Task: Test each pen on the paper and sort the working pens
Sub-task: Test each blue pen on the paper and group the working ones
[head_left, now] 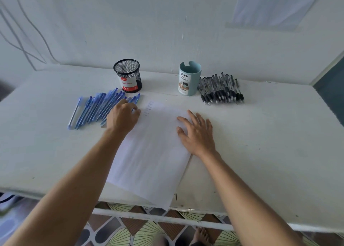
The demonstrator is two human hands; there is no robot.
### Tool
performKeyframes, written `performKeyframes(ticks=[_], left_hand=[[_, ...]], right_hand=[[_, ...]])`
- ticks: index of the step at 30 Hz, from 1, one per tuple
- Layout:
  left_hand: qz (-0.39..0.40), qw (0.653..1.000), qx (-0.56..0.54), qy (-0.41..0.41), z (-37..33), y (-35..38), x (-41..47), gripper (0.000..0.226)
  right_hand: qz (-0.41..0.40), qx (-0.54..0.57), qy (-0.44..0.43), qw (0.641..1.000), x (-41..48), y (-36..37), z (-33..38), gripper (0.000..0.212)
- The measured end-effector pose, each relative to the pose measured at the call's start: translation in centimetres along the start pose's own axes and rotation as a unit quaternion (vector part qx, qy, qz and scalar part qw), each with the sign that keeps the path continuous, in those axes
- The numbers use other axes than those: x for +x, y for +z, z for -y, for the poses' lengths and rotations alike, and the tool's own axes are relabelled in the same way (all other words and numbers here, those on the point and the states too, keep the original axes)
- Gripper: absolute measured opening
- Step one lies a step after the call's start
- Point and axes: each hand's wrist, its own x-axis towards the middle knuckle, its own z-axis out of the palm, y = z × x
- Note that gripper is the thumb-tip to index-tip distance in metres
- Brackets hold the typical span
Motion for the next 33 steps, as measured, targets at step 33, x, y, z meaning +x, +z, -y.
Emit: performKeyframes(ticks=[33], left_hand=[[-0.085,0.991,-0.096,-0.027,-1.8,0.0,6.6,0.057]], right_hand=[[0.042,-0.061,-0.024,0.997,0.4,0.1,-1.1,0.061]])
